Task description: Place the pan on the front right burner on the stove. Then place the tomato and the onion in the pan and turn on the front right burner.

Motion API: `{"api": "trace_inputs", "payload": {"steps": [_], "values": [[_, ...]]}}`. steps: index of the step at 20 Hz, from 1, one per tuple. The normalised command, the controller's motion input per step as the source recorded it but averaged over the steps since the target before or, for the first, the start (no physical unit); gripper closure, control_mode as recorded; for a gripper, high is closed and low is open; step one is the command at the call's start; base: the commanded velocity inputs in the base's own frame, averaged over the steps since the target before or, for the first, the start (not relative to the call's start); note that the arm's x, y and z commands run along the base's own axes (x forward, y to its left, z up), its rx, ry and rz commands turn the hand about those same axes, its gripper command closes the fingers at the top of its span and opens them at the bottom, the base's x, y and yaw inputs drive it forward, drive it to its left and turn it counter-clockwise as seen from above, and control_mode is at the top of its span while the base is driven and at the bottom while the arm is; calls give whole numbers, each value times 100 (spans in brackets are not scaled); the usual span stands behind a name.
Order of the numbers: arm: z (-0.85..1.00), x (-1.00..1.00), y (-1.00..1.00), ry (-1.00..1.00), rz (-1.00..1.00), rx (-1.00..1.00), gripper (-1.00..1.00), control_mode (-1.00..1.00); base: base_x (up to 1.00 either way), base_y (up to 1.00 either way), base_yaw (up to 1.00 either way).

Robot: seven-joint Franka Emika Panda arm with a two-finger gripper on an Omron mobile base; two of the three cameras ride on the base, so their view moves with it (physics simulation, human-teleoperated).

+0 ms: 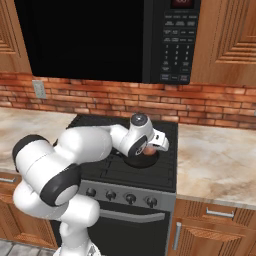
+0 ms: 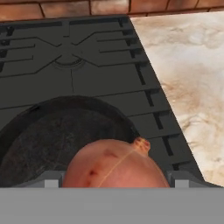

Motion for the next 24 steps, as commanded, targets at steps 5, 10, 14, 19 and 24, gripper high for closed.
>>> {"api": "trace_inputs", "payload": {"steps": [5,10,14,19,24], "values": [[-18,0,0,4,0,0,100,-100,0,0,0],[-15,0,0,3,0,0,100,-100,0,0,0],[-12,0,0,3,0,0,100,-100,0,0,0],[-8,0,0,3,0,0,-100,-100,0,0,0],[0,0,0,0,0,0,-100,-100,0,0,0]]}}
